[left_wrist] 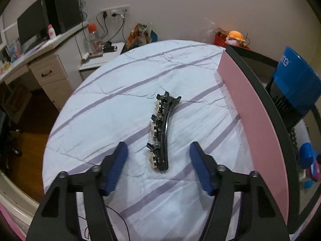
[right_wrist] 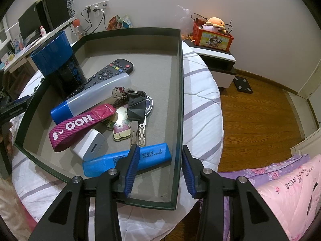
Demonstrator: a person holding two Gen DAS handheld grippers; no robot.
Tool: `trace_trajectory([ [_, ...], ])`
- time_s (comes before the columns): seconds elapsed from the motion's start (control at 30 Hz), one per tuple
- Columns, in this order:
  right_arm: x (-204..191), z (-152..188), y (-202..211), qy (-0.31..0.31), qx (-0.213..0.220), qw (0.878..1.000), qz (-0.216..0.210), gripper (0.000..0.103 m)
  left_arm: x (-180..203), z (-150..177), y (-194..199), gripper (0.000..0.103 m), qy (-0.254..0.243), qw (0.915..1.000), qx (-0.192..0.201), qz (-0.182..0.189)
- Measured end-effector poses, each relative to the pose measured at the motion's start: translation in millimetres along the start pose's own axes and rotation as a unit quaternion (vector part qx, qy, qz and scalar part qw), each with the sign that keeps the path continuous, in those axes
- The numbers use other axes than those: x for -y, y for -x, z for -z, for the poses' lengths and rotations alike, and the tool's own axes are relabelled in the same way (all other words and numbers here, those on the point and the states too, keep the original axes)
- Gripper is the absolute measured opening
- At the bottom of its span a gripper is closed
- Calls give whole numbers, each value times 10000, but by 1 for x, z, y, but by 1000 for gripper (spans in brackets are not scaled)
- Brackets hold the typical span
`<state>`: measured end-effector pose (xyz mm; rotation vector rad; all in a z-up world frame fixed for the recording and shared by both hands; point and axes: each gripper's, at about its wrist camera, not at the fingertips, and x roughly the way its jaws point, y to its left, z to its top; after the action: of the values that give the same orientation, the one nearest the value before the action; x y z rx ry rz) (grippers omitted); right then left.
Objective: Organize rigid objects
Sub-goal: 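Move the left tool to the black hair clip on the bed, then close the left tool on the black hair clip and lift it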
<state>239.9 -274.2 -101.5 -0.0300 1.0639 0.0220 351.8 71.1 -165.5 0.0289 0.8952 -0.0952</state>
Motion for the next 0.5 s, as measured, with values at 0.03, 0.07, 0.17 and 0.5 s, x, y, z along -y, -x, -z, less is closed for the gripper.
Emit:
trace_trajectory([
  [0.03,0,0,0,0,-2,10000,1,43,0,0,1,39,-3,10000,11,49],
  [0.07,0,0,0,2,-3,10000,2,43,-1,1,2,30,23,9999,2,116],
  [0.17,0,0,0,3,-4,10000,3,43,-1,5,8,22,-20,9999,-29,119],
  [0.5,-2,2,-2,27,-28,10000,6,43,12,41,41,21,-203,9996,-192,103],
])
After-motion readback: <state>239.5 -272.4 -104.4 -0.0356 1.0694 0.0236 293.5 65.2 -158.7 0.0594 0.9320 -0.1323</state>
